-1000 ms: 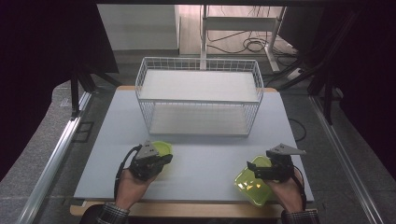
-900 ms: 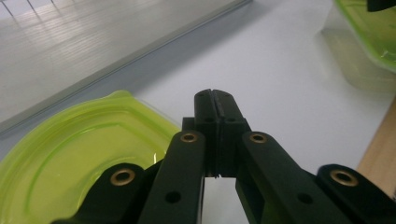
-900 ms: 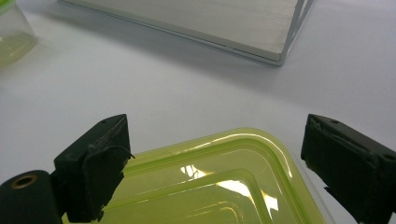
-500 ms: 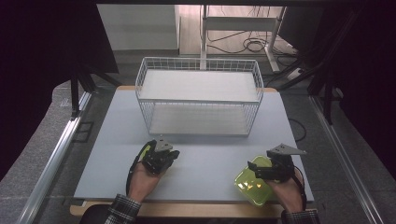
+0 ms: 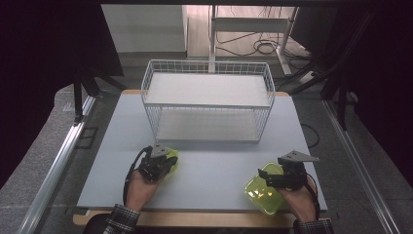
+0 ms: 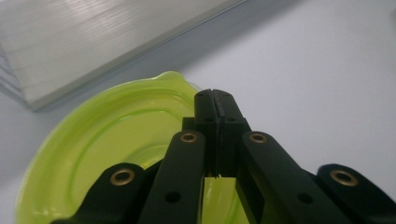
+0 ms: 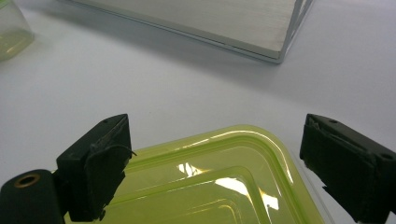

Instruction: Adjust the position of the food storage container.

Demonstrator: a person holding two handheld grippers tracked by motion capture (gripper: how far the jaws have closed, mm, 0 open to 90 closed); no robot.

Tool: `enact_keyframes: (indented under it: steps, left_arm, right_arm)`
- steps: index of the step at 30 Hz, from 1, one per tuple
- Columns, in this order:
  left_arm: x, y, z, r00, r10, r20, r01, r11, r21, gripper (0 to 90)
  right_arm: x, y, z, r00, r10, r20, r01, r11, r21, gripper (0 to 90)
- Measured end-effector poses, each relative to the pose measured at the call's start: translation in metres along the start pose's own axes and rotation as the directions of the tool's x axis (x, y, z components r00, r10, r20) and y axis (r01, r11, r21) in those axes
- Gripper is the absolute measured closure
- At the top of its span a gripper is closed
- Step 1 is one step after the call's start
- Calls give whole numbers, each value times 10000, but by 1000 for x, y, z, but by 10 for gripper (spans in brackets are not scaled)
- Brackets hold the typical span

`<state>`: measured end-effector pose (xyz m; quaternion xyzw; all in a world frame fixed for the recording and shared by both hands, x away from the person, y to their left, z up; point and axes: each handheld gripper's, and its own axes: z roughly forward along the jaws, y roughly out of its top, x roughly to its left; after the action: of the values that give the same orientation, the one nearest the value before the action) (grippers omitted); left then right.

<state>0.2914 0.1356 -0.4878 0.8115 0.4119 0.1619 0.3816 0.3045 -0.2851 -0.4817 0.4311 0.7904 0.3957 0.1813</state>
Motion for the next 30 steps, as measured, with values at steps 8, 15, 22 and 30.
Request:
enact_keyframes:
  steps: [8, 15, 22, 30]
  left_arm:
    - [-13, 7, 17, 9991, 414, 36, -415, 9986, 325, 900]
    - [1, 1, 10, 9994, 14, -357, 0, 9993, 386, 900]
    - [18, -8, 2, 9961, -484, -742, 509, 9981, 333, 900]
    - [42, -18, -7, 9891, -870, -1185, 918, 9951, 363, 900]
  right_arm:
    - [1, 0, 1, 10000, -29, -48, 29, 10000, 54, 99]
    - [1, -1, 1, 10000, -36, -32, 36, 10000, 72, 100]
    - [0, -1, 1, 10000, -33, -53, 33, 10000, 68, 104]
    - [0, -1, 1, 9999, -59, -125, 60, 10000, 61, 114]
